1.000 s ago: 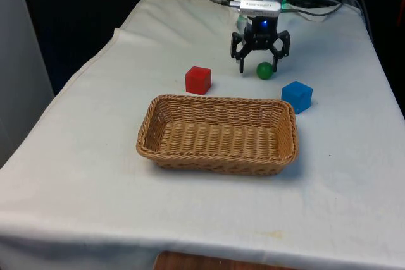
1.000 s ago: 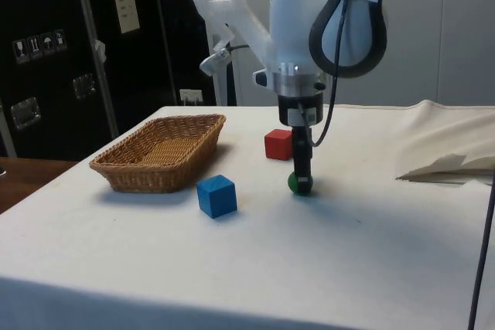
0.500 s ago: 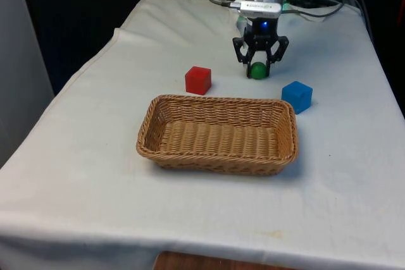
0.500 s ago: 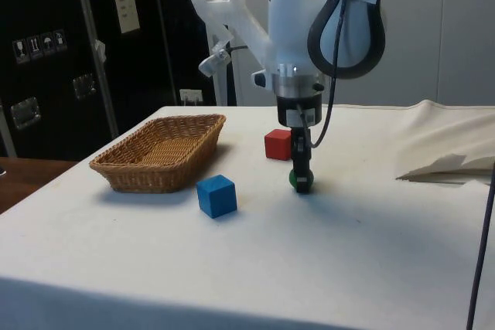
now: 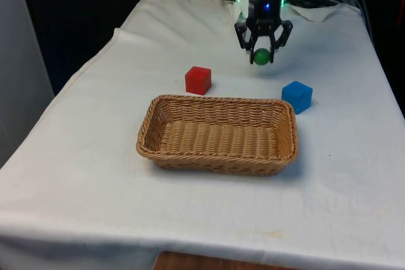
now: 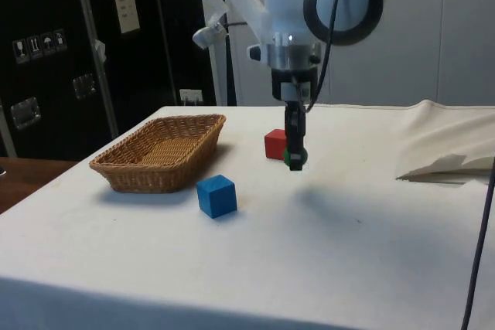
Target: Place all non-red objects into the basket.
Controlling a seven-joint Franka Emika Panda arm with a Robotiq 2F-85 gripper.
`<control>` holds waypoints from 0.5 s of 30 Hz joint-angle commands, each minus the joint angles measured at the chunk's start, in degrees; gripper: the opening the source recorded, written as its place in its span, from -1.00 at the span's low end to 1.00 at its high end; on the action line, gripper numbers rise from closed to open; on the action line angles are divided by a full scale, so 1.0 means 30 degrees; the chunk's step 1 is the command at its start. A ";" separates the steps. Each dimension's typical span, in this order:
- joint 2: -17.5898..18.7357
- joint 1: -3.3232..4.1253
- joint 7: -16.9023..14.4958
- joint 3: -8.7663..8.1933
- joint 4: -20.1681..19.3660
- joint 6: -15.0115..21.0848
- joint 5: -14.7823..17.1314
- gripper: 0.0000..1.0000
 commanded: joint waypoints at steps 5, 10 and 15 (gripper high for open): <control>-0.0936 -0.0038 0.0286 -0.0134 0.0019 -0.0840 -0.0439 -1.00; -0.1833 -0.0057 0.0344 -0.0095 0.0134 -0.1604 -0.0458 -1.00; -0.2617 -0.0057 0.0420 -0.0019 0.0401 -0.2368 -0.0420 -1.00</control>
